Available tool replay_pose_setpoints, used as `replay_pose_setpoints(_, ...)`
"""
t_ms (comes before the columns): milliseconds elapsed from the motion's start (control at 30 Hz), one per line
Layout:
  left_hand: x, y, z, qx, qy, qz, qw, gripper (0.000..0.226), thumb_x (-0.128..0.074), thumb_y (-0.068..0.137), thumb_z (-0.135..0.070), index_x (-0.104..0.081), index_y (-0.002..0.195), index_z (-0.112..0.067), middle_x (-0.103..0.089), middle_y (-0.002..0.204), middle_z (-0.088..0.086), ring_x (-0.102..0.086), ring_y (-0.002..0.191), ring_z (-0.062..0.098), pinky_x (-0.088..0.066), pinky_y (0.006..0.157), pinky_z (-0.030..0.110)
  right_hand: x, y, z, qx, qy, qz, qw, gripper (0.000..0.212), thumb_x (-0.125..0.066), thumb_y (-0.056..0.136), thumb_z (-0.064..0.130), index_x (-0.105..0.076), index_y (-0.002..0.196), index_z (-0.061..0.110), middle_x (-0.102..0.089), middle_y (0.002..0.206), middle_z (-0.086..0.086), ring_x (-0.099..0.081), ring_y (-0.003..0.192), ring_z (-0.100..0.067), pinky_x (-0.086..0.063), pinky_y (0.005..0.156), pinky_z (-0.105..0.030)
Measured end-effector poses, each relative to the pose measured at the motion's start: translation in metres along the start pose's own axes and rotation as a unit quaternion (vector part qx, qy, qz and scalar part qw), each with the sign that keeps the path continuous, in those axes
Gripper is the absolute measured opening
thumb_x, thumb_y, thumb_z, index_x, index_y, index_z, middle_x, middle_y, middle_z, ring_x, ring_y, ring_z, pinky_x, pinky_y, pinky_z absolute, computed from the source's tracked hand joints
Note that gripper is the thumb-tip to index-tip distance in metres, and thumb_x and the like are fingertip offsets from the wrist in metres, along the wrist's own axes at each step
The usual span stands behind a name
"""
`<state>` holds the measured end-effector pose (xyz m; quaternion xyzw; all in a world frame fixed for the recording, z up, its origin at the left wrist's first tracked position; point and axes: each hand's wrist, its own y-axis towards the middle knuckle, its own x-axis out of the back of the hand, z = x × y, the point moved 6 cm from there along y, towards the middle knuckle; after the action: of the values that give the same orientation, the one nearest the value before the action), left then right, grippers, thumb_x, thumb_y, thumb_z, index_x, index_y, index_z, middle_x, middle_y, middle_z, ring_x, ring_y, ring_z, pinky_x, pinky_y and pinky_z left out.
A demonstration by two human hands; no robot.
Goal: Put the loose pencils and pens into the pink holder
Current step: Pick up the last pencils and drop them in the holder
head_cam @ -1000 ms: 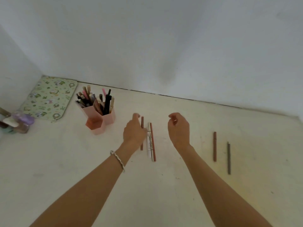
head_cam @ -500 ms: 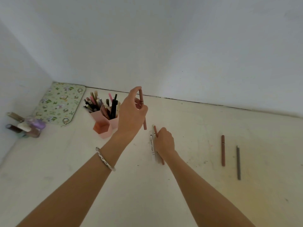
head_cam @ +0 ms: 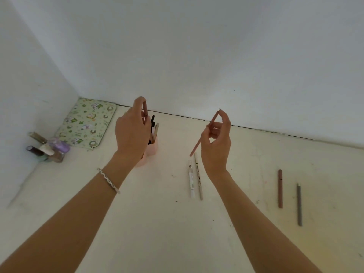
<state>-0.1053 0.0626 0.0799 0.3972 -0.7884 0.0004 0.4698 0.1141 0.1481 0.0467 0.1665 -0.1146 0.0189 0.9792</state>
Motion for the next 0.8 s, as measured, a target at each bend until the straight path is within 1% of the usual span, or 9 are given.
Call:
replay_pose_setpoints(67,-0.001,0.001,0.005,-0.024,0.051,-0.010,0.998,0.026,-0.060,0.091,-0.015,-0.049,0.113,-0.021,-0.067,0.083,-0.001,-0.063,0.074,0.023,-0.047,0.073,0.037,-0.008,-0.005,0.001,0.000,0.012,0.011,1.000,0.054,-0.053,0.093,0.005,-0.039,0.139,0.032,-0.060,0.090,0.010,-0.060,0.079,-0.005,-0.050,0.076,-0.015)
replay_pose_setpoints(133,-0.004,0.000,0.006,-0.069,0.133,-0.014,0.989,0.018,-0.063,0.090,-0.017,-0.057,0.107,-0.017,-0.066,0.086,0.001,-0.061,0.082,0.026,-0.041,0.076,0.038,-0.016,-0.009,-0.001,-0.017,0.021,0.012,1.000,0.051,-0.054,0.094,0.007,-0.040,0.137,0.030,-0.061,0.090,0.008,-0.061,0.081,-0.005,-0.049,0.077,-0.013)
replay_pose_setpoints(233,-0.012,-0.005,0.005,-0.144,0.228,0.004,0.963,0.023,-0.065,0.088,-0.026,-0.068,0.108,-0.015,-0.061,0.123,0.008,-0.052,0.117,0.031,-0.034,0.089,0.041,-0.028,-0.015,0.003,-0.034,0.050,0.007,0.998,0.047,-0.057,0.092,0.008,-0.040,0.130,0.031,-0.063,0.089,0.011,-0.065,0.082,-0.007,-0.049,0.075,-0.012)
replay_pose_setpoints(300,0.001,-0.002,0.004,-0.144,0.219,-0.033,0.964,0.030,-0.058,0.092,-0.028,-0.066,0.119,-0.017,-0.055,0.134,0.009,-0.048,0.124,0.031,-0.034,0.094,0.041,-0.038,-0.016,0.011,-0.024,0.071,0.007,0.997,0.047,-0.059,0.091,0.008,-0.040,0.127,0.031,-0.065,0.088,0.014,-0.067,0.083,-0.009,-0.050,0.076,-0.012)
replay_pose_setpoints(400,0.028,0.006,0.004,-0.121,0.157,-0.094,0.976,0.037,-0.053,0.089,-0.016,-0.062,0.125,-0.017,-0.056,0.132,0.009,-0.049,0.123,0.030,-0.037,0.095,0.041,-0.058,-0.015,0.025,0.001,0.076,0.014,0.997,0.047,-0.061,0.089,0.012,-0.038,0.124,0.034,-0.067,0.088,0.011,-0.066,0.086,-0.012,-0.049,0.080,-0.014)
replay_pose_setpoints(533,0.044,0.007,0.008,-0.101,0.094,-0.075,0.988,0.041,-0.055,0.084,-0.007,-0.061,0.124,-0.014,-0.060,0.126,0.007,-0.051,0.120,0.029,-0.039,0.094,0.041,-0.089,-0.024,0.034,0.034,0.021,0.068,0.997,0.046,-0.061,0.091,0.014,-0.037,0.120,0.040,-0.065,0.095,0.011,-0.061,0.095,-0.008,-0.049,0.088,-0.022)
replay_pose_setpoints(600,0.045,0.002,0.010,-0.090,0.074,-0.063,0.991,0.042,-0.056,0.083,-0.005,-0.061,0.124,-0.013,-0.060,0.124,0.006,-0.052,0.118,0.027,-0.039,0.094,0.039,-0.099,-0.031,0.034,0.077,-0.037,0.106,0.991,0.041,-0.062,0.091,0.012,-0.042,0.121,0.031,-0.065,0.098,0.008,-0.059,0.096,-0.014,-0.048,0.090,-0.031)
replay_pose_setpoints(700,0.040,-0.010,0.009,-0.082,0.055,-0.055,0.994,0.042,-0.056,0.081,-0.002,-0.062,0.121,-0.011,-0.062,0.119,0.006,-0.054,0.113,0.027,-0.042,0.092,0.039,-0.105,-0.043,0.034,0.213,-0.155,0.118,0.957,0.023,-0.065,0.087,0.004,-0.065,0.108,0.010,-0.065,0.109,-0.007,-0.057,0.098,-0.025,-0.049,0.089,-0.041)
replay_pose_setpoints(800,0.026,-0.029,-0.003,-0.090,0.008,-0.052,0.995,0.024,-0.057,0.081,-0.004,-0.064,0.103,-0.010,-0.064,0.099,0.004,-0.057,0.091,0.024,-0.048,0.079,0.036,-0.087,-0.039,0.025,0.189,-0.137,0.089,0.968,0.033,-0.057,0.083,0.001,-0.065,0.114,0.008,-0.056,0.121,-0.009,-0.052,0.107,-0.021,-0.047,0.094,-0.040)
